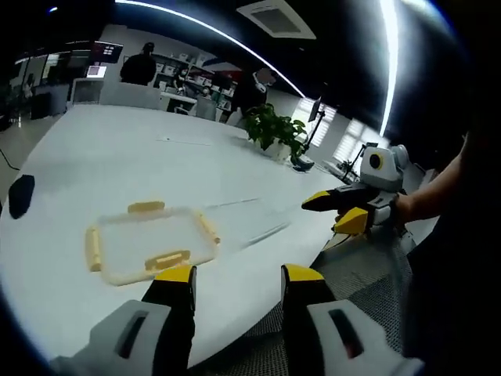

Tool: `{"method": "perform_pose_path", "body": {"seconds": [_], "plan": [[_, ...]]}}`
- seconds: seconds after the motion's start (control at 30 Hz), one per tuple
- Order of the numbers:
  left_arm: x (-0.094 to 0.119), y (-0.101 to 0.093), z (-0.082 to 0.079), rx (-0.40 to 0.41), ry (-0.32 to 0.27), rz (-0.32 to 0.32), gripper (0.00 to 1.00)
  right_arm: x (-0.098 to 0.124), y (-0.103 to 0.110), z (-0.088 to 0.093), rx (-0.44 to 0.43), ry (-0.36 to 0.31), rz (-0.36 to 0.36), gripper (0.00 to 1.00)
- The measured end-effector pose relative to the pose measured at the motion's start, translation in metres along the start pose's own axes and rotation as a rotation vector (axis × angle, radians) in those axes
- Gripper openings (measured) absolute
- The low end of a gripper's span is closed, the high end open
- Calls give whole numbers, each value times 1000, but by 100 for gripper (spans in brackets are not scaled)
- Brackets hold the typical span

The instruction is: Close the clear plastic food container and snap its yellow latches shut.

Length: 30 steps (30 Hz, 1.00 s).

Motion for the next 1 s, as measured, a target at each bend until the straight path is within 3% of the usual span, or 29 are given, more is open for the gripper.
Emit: {"method": "perform_pose_path", "body": {"seconds": [0.23,0.5,0.6,0.87,1.0], "plan": [[7,8,2,45,-2,-8,43,-6,6,-5,21,2,-23,42],[13,10,2,28,-14,-14,38,-16,9,-13,27,-21,-29,42],[12,13,2,45,-4,-8,40,-20,11,-14,31,-18,-33,42],[13,16,3,1,26,3,40,-28,11,-15,43,-11,-35,42],[14,19,1,34,28,10,40,-33,7,-17,38,-9,-34,42]]}}
Point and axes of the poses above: the point that each gripper's makers call its tool centre point, and the gripper's own axes: x roughly backward along the fingers, y roughly to its left, z roughly out of its underside, the point moved 5 cm from there along x, roughly backward along the fingers, and after that the axes turned 5 degrees about -z, right-handed, at the moved point
